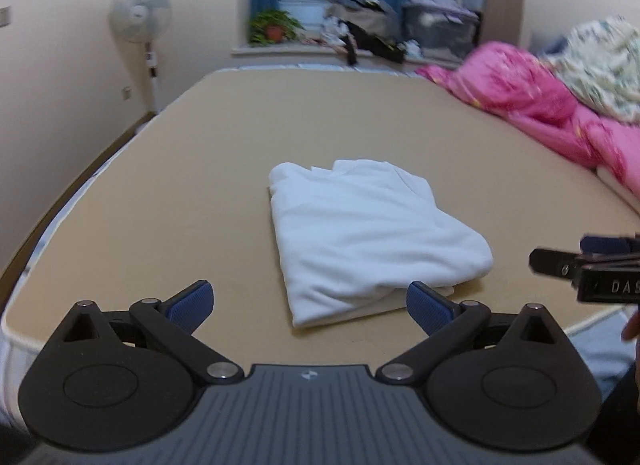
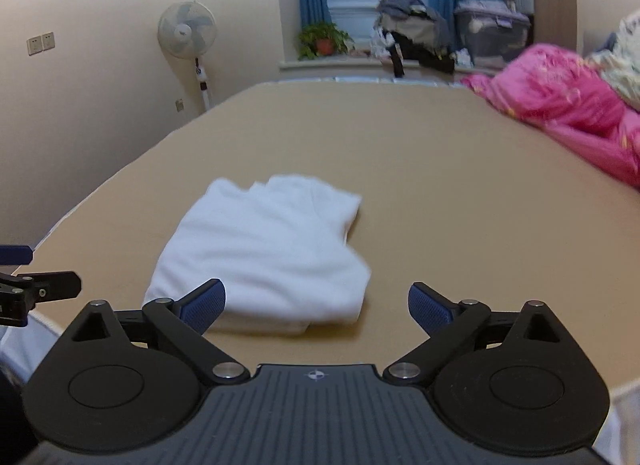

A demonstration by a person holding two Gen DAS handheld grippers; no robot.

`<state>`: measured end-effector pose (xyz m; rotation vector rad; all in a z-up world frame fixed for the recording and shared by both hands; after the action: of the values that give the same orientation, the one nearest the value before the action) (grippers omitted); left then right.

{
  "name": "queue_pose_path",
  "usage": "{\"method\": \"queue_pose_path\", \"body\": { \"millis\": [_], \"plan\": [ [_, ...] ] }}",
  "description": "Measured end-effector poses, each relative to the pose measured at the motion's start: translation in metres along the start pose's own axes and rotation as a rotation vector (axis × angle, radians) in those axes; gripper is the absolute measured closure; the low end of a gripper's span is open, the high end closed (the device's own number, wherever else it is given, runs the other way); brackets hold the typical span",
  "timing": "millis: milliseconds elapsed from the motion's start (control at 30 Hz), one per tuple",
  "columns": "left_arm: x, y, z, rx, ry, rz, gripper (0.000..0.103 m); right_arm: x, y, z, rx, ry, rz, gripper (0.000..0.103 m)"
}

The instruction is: Fold small clothes

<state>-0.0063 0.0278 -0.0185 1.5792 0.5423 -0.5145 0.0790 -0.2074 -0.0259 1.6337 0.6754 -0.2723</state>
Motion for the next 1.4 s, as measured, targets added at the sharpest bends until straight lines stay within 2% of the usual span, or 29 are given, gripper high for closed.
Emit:
{"method": "queue_pose_path", "body": {
  "millis": [100, 133, 200, 300, 433, 700, 1400],
  "plan": [
    [0.005, -0.017, 0.011, 0.018, 0.014, -0.015, 0.000, -0.025, -0.025, 0.002, -0.032, 0.003, 0.000, 0.005],
    [0.008, -0.019, 0.014, 0.019, 0.016, -0.037, 0.000, -0.026, -0.026, 0.000, -0.044, -0.001, 0.004, 0.005],
    [0.013, -0.016, 0.014, -0.013, 0.006, -0.029, 0.000, -0.022, -0.031, -0.001, -0.041, 0.001, 0.002, 0.005],
    [0.024, -0.014, 0.012, -0.026, 0.036, -0.033, 0.000, -0.014, -0.036, -0.001, -0.031, 0.008, -0.014, 0.005],
    [0.039, -0.015, 0.010, -0.072, 0.027, -0.067, 0.000, -0.007, -0.036, -0.001, -0.037, 0.015, -0.013, 0.005],
    [0.050, -0.010, 0.008, -0.085, 0.046, -0.053, 0.000, -0.004, -0.039, 0.001, -0.079, 0.028, -0.010, 0.005],
    [0.058, -0.009, 0.003, -0.074, 0.057, -0.055, 0.000, -0.011, -0.046, 0.003, -0.091, 0.041, -0.006, 0.005]
  ]
}}
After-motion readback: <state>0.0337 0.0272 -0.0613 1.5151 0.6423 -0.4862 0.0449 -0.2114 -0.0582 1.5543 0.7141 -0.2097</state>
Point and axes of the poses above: each gripper's, at about its wrist camera, not at the fingertips, and x roughly the way its jaws point, z to its right, y to its top, the point moved 8 cm from there along x, roughly the way its jaws point, and after that the axes turned 5 degrees about x, right-handed, at the moved point
